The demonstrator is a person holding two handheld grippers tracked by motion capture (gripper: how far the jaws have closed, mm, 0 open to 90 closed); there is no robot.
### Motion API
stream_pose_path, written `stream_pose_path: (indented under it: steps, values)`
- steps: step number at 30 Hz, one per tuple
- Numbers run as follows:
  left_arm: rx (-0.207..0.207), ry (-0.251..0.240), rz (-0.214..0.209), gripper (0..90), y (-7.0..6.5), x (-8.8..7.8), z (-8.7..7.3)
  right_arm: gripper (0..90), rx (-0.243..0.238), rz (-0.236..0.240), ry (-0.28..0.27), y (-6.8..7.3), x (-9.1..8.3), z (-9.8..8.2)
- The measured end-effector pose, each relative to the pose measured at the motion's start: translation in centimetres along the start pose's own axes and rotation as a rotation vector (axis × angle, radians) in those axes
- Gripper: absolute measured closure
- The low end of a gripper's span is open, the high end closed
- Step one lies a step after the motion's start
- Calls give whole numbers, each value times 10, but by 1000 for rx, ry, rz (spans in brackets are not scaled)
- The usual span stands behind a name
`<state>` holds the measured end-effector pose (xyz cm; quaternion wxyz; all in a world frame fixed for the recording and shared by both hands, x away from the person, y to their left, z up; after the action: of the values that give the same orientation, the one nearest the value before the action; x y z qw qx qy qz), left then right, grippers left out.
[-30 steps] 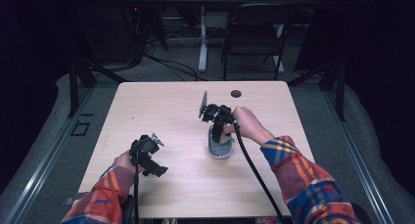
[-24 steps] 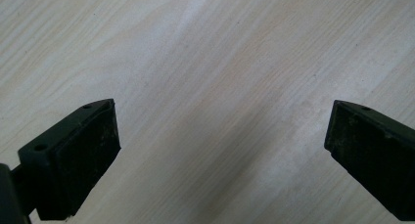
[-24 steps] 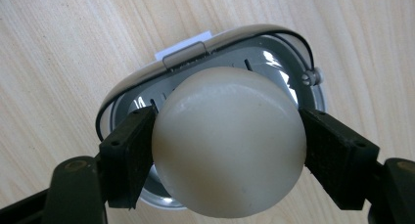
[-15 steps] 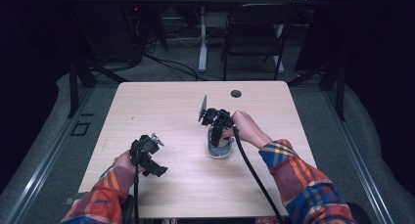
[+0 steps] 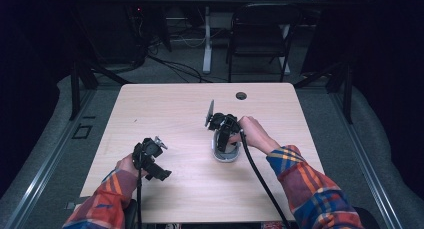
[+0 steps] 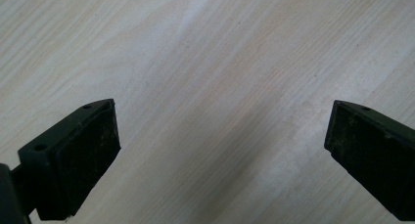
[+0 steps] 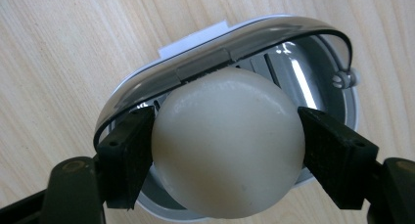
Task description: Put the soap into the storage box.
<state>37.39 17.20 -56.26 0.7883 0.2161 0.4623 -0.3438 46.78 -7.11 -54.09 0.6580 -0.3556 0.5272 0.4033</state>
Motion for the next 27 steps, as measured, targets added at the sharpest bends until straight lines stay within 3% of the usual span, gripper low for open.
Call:
stream_pose_path:
  steps: [8,22,27]
  values:
    - [6,0,7,0,0,0,0,224,7,-1,-25,-1,-6,-5]
    - [3,-8,6,0,0,-1,1,136,6,-35,-150,-3,-40,-25]
    - [2,-9,7,0,0,-1,1,102,16,-55,-156,-4,-50,-36]
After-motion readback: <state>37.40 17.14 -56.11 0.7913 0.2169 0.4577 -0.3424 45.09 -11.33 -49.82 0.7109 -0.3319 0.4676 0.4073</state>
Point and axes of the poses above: each handheld gripper's, and its own axes: x roughly forward along the jaws, z roughly out of its top, y roughly to its left, the point moved 4 cm from there along x, roughly forward along the jaws, and after that the axes turned 7 degrees about -y, right-handed, at the moved point
